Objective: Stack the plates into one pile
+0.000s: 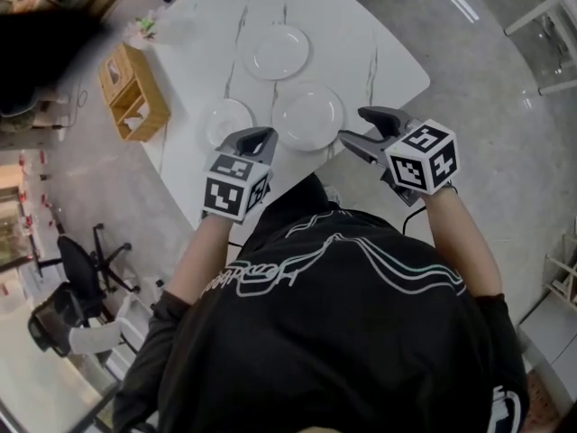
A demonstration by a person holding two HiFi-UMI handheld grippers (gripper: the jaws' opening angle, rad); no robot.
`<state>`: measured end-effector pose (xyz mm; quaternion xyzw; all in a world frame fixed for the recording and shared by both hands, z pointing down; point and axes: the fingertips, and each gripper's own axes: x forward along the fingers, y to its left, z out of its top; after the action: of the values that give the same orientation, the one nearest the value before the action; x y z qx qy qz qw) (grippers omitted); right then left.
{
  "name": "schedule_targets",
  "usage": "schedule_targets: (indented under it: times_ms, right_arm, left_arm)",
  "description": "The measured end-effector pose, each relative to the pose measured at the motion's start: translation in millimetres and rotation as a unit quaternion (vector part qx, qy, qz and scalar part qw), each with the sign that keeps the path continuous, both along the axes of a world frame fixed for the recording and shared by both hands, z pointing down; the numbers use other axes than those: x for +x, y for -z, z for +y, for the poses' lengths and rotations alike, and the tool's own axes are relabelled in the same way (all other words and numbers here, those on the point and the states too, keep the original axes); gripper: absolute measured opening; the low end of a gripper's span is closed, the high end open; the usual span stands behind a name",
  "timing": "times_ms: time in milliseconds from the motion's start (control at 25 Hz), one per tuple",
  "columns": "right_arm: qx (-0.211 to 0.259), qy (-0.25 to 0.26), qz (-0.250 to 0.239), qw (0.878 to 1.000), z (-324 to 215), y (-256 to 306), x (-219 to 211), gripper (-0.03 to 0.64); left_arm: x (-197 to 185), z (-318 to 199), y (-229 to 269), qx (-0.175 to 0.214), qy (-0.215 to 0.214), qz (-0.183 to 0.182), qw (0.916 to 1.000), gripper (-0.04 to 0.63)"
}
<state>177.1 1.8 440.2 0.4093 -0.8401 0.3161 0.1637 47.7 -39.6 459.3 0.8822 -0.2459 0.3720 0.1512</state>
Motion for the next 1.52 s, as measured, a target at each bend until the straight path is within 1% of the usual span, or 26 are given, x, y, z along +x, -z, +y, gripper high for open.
schedule_targets:
  times_ms: [240,520,720,920,1160,1360,1520]
  right_arm:
    - [-0.015,0.003,0.007,1.0,-0.8,-20.1,-6.0,0.259]
    - [-0.034,-0.004,0.001,0.999,-3.0,-36.7,-8.0,0.259]
    - [-0.036,-0.014,-0.004,0.999,-7.2,-39.1,-5.5,0.259]
    - [-0.038,-0.017,-0.002,0.999,-7.3,-40.7,-4.8,0.259]
    - [-0.043,-0.024,-0.008,0.999,-8.3,-45.5,-3.3,0.259]
    - [-0.054,-0.027,-0.015,0.998,-7.6,-49.4,-7.5,0.259]
    - [-0.065,-0.034,-0.039,0.997,-8.4,-51.2,-11.4,0.258]
  left_arm:
    - [2.0,-9.3,-29.4,-0.009,-0.017,-0.031,0.9993,0.028]
    - [5.3,-16.4,-50.4,-0.015,-0.031,-0.044,0.9984,0.028]
    - [5.8,-14.9,-60.7,-0.008,-0.047,-0.061,0.997,0.028]
    - [6.7,-13.0,-64.3,-0.015,-0.056,-0.067,0.9961,0.028]
    - [7.0,-14.9,-66.9,-0.02,-0.049,-0.063,0.9966,0.028]
    - [5.4,-14.3,-71.6,-0.022,-0.054,-0.075,0.9955,0.028]
    - [5.6,-14.4,-72.7,-0.028,-0.051,-0.075,0.9955,0.028]
